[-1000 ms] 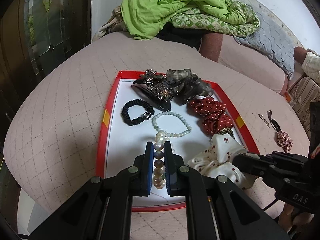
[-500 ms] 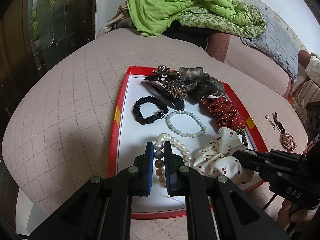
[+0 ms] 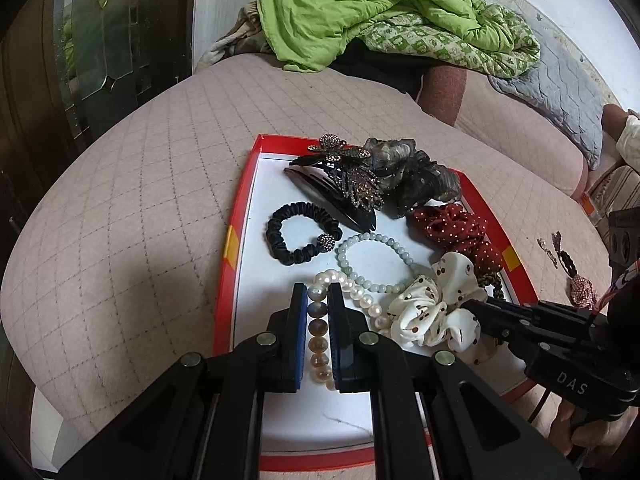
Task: Organize jewelry
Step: 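Lower the pearl bracelet and cherry scrunchie onto the tray and open both grippers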
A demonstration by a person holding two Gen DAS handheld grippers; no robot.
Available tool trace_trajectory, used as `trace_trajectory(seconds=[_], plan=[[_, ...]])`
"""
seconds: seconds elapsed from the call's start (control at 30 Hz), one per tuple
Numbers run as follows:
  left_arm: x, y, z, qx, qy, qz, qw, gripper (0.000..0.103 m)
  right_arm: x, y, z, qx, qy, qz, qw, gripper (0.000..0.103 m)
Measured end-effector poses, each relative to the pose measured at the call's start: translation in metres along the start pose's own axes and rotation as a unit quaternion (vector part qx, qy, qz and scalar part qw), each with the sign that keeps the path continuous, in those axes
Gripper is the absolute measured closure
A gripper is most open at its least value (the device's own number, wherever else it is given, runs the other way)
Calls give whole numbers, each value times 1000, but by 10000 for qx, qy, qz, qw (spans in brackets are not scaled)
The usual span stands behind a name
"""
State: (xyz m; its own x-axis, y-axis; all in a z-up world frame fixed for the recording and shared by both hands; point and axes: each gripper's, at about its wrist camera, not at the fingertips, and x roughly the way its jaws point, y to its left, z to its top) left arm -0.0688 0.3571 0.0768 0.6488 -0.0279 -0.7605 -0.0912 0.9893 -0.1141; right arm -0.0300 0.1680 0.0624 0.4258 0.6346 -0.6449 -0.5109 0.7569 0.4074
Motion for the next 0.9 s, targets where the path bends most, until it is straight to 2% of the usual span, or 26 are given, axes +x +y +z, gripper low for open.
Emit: trace_trajectory(seconds=[0.27,0.47,0.8,0.9], plan=[[2,-5,-2,26,61,4,10000,93,-4,5,-10,-1,120,183,9998,89],[1,2,-5,-70,82,72,9999,93,-10,1,-19,29,172,96,9998,88],[-1,-3,-8,-77,70,123,9999,93,-14,-11,-24,38,294,-7,9996,72],[-2,-3,-9,-83,64,141,9998,91,-15,-11,-25,20,303,11,9995,71]])
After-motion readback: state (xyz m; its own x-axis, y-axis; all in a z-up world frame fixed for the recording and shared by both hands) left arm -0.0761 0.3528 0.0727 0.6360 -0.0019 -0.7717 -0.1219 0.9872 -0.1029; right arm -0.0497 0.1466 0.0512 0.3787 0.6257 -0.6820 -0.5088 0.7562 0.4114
